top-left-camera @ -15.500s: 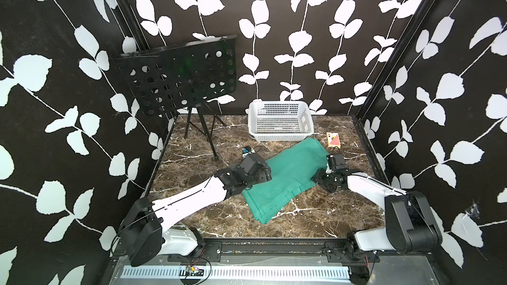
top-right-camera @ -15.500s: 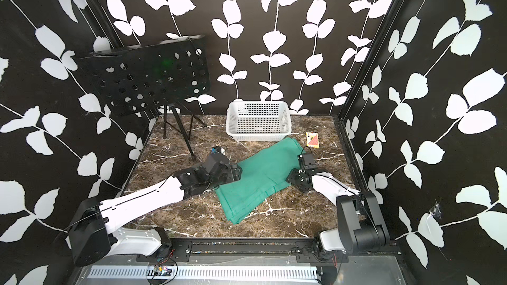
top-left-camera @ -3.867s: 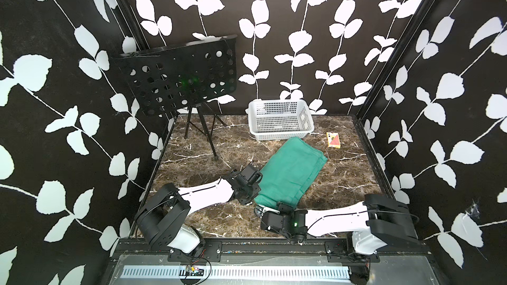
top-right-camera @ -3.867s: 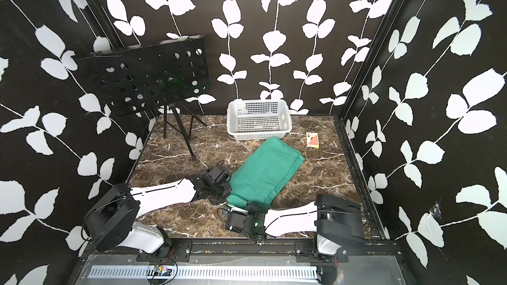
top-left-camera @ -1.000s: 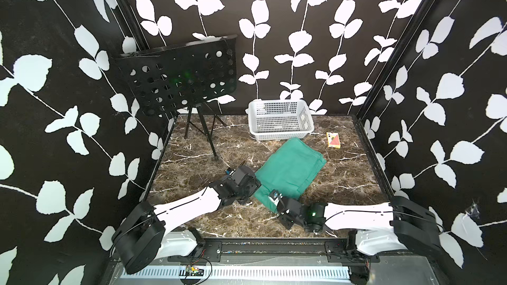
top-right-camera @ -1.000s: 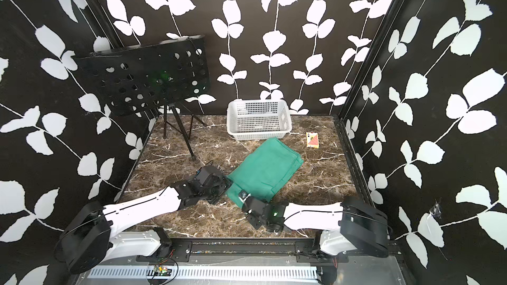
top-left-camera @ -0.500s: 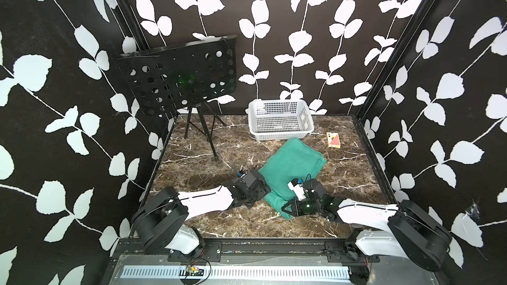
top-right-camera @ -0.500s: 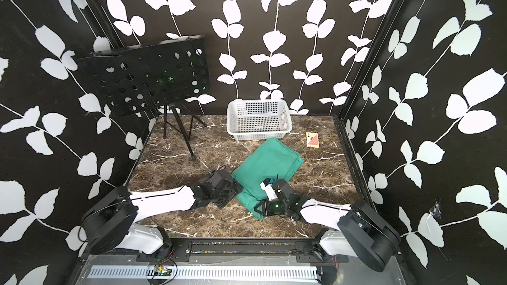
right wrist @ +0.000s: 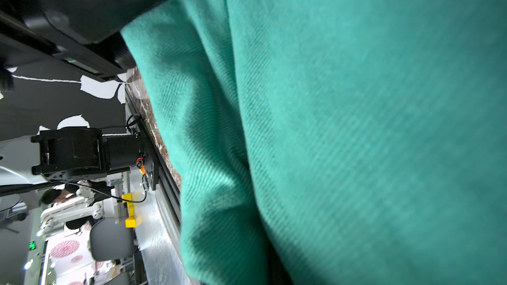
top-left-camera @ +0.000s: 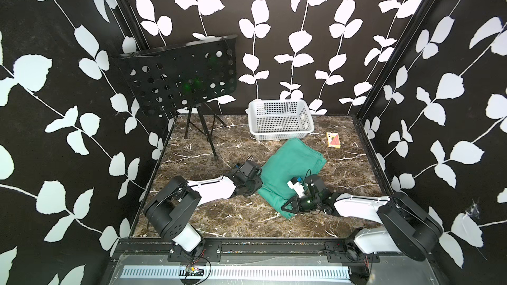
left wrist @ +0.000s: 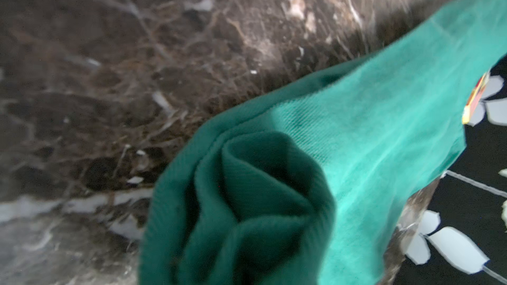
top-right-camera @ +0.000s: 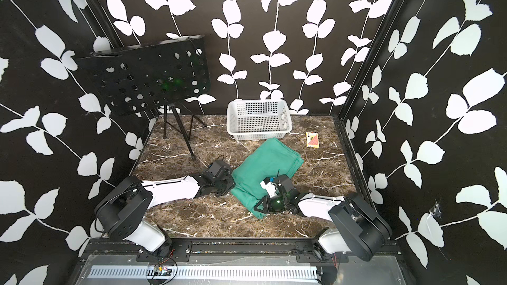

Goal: Roll up the long pants
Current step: Roll the long pant at the center of the board.

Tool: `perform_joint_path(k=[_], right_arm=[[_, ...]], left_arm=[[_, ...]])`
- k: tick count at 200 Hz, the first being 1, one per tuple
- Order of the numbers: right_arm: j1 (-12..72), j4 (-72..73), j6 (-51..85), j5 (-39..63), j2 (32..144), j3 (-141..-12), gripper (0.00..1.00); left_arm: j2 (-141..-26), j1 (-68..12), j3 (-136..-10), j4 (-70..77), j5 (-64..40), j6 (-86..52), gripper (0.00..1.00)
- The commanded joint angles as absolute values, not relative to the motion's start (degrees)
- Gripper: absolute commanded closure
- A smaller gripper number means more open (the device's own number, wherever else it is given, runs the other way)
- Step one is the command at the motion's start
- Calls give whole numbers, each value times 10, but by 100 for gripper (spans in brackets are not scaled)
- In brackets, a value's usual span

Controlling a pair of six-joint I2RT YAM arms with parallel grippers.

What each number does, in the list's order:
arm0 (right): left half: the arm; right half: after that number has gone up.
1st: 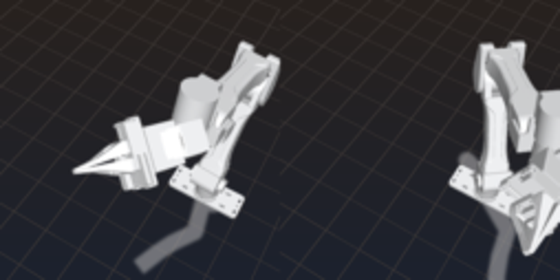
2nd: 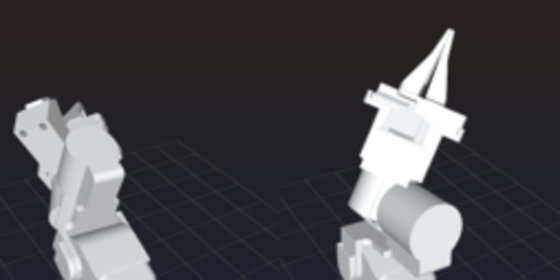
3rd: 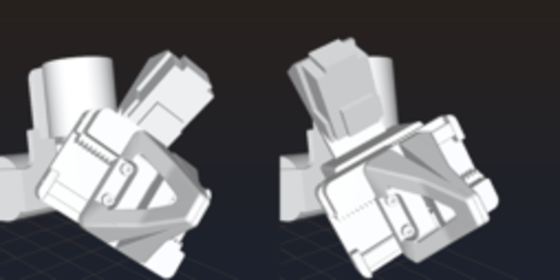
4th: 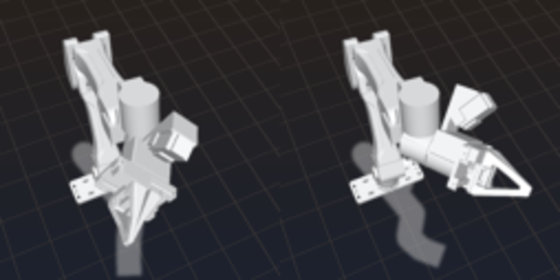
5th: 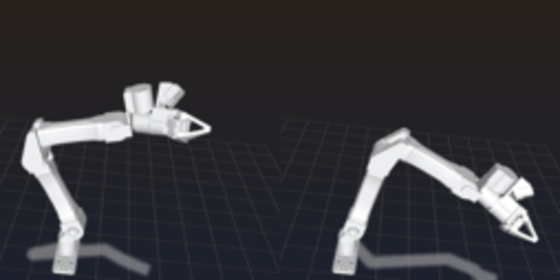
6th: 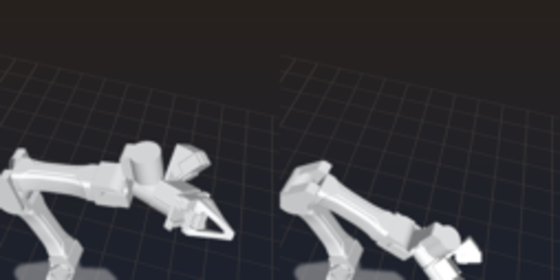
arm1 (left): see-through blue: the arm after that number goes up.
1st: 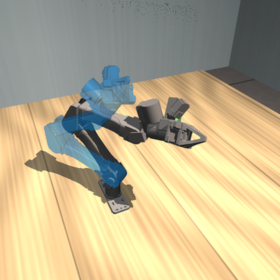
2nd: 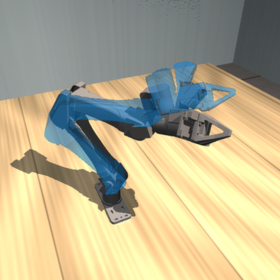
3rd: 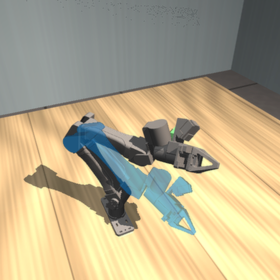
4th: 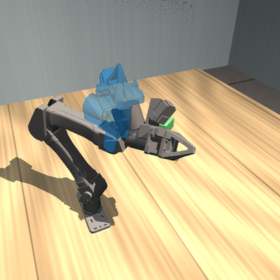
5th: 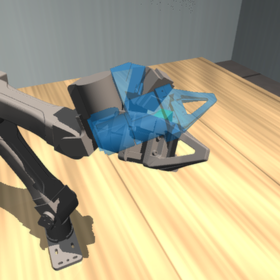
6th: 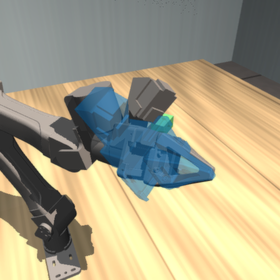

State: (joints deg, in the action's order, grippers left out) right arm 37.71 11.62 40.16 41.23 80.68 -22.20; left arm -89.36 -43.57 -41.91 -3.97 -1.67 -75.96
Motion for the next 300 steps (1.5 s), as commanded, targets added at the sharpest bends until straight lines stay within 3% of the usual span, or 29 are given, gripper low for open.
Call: perform_joint_path(k=[1, 45, 62, 71, 97, 117, 139, 152, 191, 216, 240, 250, 266, 283, 295, 300], right_arm=[[381, 54, 386, 427, 844, -242, 100], [433, 31, 391, 392, 863, -279, 99], [433, -18, 384, 327, 820, -284, 83], [437, -63, 363, 286, 788, -296, 65], [498, -156, 269, 112, 675, -320, 31], [585, -139, 195, -50, 607, -291, 25], [651, -100, 108, -167, 577, -286, 3], [692, -65, 52, -211, 592, -293, 1], [776, -21, -42, -271, 749, -353, 5], [793, 23, -57, -287, 833, -374, 14], [798, 30, -59, -341, 888, -391, 29], [799, 33, -60, -356, 901, -391, 42], [798, 34, -52, -352, 898, -386, 65], [791, 15, -30, -307, 884, -388, 81], [772, -9, 8, -243, 871, -398, 100], [762, -18, 24, -214, 865, -400, 100]], left_arm=[[-867, -429, -400, -101, -10, -755, 82], [-779, -429, -382, -247, 8, -734, 90], [-758, -429, -364, -260, 8, -739, 91], [-753, -429, -359, -258, 6, -743, 92], [-770, -429, -370, -247, -2, -748, 92], [-797, -429, -387, -237, -9, -751, 92], [-818, -429, -405, -239, -16, -749, 92], [-821, -429, -408, -240, -16, -749, 92], [-814, -429, -402, -241, -10, -762, 92], [-810, -429, -396, -239, -9, -774, 92], [-807, -429, -394, -240, -8, -781, 91], [-804, -429, -393, -243, -7, -785, 90], [-793, -430, -389, -251, -2, -797, 80], [-765, -430, -379, -259, 15, -816, 59], [-728, -429, -370, -272, 40, -838, 46], [-709, -430, -367, -275, 54, -839, 41]])
